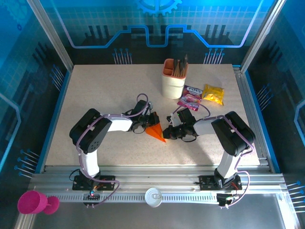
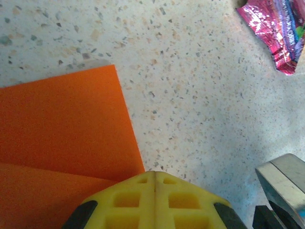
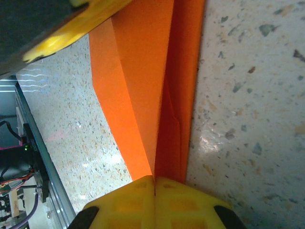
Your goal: Fold a paper plane with a square sheet of paper (pick it up from the middle)
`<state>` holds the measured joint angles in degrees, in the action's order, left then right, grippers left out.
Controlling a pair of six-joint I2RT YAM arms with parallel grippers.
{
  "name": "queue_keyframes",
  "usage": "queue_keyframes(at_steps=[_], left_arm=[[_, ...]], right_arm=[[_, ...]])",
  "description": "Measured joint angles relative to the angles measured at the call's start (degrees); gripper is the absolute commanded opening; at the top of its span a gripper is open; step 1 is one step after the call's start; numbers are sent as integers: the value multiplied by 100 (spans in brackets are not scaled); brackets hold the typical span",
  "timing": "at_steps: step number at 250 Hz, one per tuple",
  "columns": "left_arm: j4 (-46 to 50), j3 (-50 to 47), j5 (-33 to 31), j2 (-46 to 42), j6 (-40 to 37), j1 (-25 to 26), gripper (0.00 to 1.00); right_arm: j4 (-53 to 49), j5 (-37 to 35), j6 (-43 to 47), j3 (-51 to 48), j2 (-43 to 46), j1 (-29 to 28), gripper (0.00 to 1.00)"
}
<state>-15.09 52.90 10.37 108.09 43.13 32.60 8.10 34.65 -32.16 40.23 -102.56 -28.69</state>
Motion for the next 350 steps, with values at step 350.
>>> queue_keyframes(at_steps=[350], left_arm=[[105, 127, -46, 203, -433, -68, 0]], right_arm=[[-1276, -667, -153, 1390, -33, -540, 1]])
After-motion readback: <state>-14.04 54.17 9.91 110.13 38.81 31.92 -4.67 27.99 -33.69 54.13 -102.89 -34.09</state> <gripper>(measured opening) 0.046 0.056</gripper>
